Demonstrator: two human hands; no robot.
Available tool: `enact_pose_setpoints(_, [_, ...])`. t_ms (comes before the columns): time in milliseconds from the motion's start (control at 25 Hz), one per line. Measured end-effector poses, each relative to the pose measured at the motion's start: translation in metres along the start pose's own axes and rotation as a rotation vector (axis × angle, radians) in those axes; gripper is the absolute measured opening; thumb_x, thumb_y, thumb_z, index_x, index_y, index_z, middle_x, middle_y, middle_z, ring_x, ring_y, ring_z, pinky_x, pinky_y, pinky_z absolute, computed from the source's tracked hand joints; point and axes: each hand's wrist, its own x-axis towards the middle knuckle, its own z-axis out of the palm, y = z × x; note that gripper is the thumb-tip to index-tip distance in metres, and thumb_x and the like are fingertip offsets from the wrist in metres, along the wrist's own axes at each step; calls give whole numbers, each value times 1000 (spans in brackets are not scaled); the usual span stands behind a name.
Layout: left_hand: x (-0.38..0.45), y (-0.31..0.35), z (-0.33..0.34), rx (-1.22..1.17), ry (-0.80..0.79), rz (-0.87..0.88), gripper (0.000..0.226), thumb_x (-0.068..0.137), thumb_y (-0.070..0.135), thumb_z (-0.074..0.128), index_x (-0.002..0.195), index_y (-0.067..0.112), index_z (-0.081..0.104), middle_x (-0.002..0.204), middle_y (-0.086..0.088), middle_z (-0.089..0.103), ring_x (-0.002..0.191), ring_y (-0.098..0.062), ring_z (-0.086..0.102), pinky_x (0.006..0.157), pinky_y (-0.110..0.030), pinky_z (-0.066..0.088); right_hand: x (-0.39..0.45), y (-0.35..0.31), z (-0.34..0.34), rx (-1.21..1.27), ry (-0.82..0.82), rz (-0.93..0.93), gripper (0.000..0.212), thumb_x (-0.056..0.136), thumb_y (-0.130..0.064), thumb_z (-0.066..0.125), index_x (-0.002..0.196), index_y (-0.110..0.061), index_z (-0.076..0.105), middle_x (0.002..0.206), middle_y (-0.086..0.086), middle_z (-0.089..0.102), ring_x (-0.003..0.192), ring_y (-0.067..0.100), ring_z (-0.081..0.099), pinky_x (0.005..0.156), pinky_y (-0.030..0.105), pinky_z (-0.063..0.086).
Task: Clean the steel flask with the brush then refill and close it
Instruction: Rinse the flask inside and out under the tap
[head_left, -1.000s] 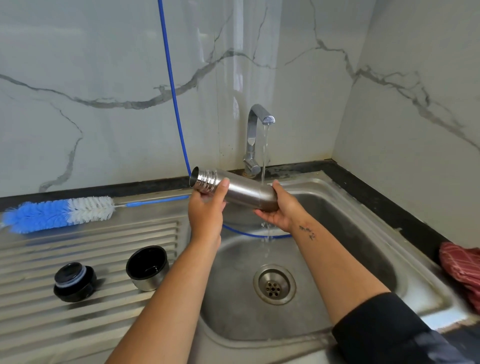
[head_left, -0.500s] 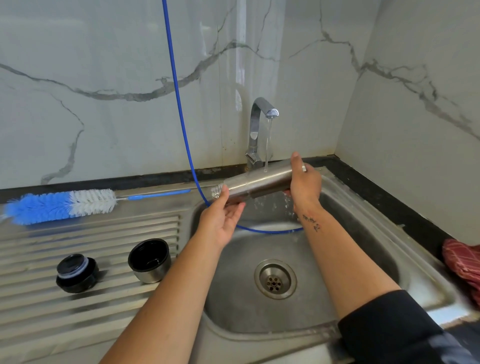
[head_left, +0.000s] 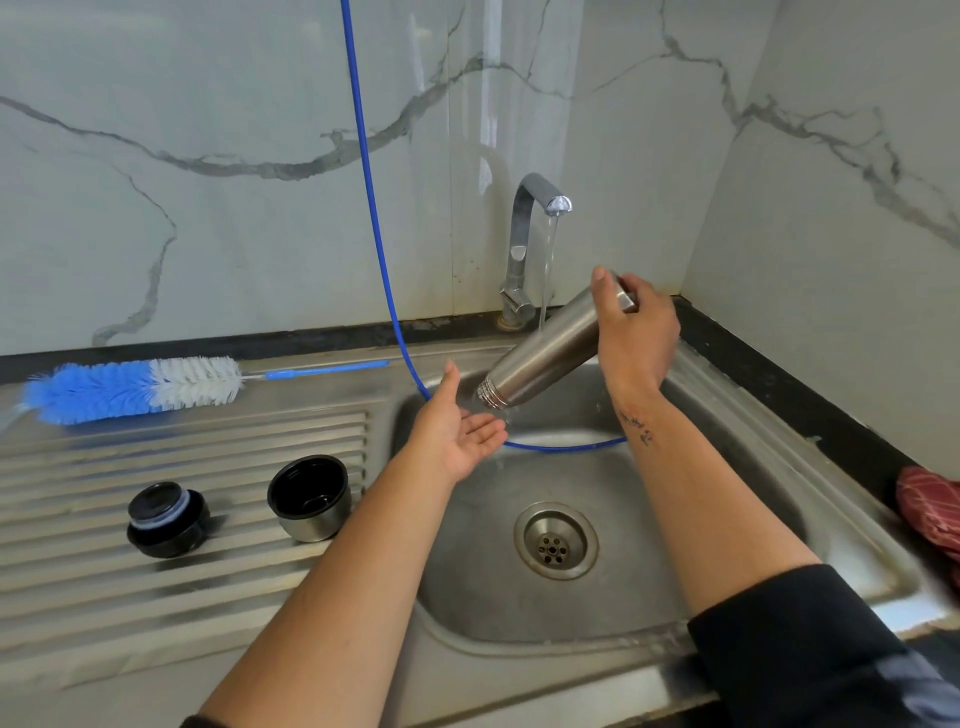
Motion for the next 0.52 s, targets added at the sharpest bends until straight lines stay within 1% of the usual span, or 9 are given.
enact_pose_setpoints(80, [2,-1,-3,40,68,9,94,94,56,64,158,-1,26,151,-29,45,133,-42,53,108,-51,46,0,-1,-1,-2,4,-11,66,90,-70,57,135,-23,64,127,-5,63,112,7,58,99,29,46])
enact_pose_setpoints(200, [5,-1,-6,75,134,28,86,94,54,66,155,3,35,148,-26,48,129,-40,55,103,-49,48,1,2,-1,65,-11,33,61,91,-67,60,132,-22,67,125,-6,65,107,6,58,96,26,44])
enact_pose_setpoints(240, [6,-1,-6,80,136,36,84,93,55,67,153,5,38,146,-25,50,128,-40,55,102,-49,49,2,3,-1,107,-23,73,60,90,-67,61,130,-22,68,124,-6,67,108,7,59,98,27,46])
enact_pose_setpoints(320, [6,1,-4,75,105,53,77,91,57,68,147,8,46,137,-25,56,126,-40,57,99,-50,49,2,6,2,211,-59,170,59,86,-70,62,119,-23,73,115,-4,71,107,13,65,100,36,53])
enact_pose_setpoints(400, [1,2,-2,28,50,82,64,91,55,68,133,8,55,125,-26,62,119,-41,62,99,-51,52,2,7,4,310,-98,248,48,86,-68,63,98,-23,75,101,0,73,100,18,69,92,43,59])
enact_pose_setpoints(440, [-1,3,-1,-9,28,96,58,91,52,69,127,7,58,120,-26,65,114,-41,65,99,-51,55,1,6,5,343,-123,276,40,89,-63,63,90,-24,73,96,1,72,98,19,69,87,42,62])
enact_pose_setpoints(480, [-4,4,0,-50,12,109,53,92,48,70,121,6,59,118,-27,66,110,-41,68,98,-52,56,0,6,5,363,-149,295,36,93,-59,63,88,-24,71,96,2,70,97,19,68,82,39,63])
enact_pose_setpoints(520, [-6,5,1,-94,4,127,47,93,45,70,116,6,59,117,-27,67,108,-41,69,97,-53,57,-1,6,6,369,-177,307,35,95,-57,62,89,-24,70,98,3,70,97,19,67,77,37,64])
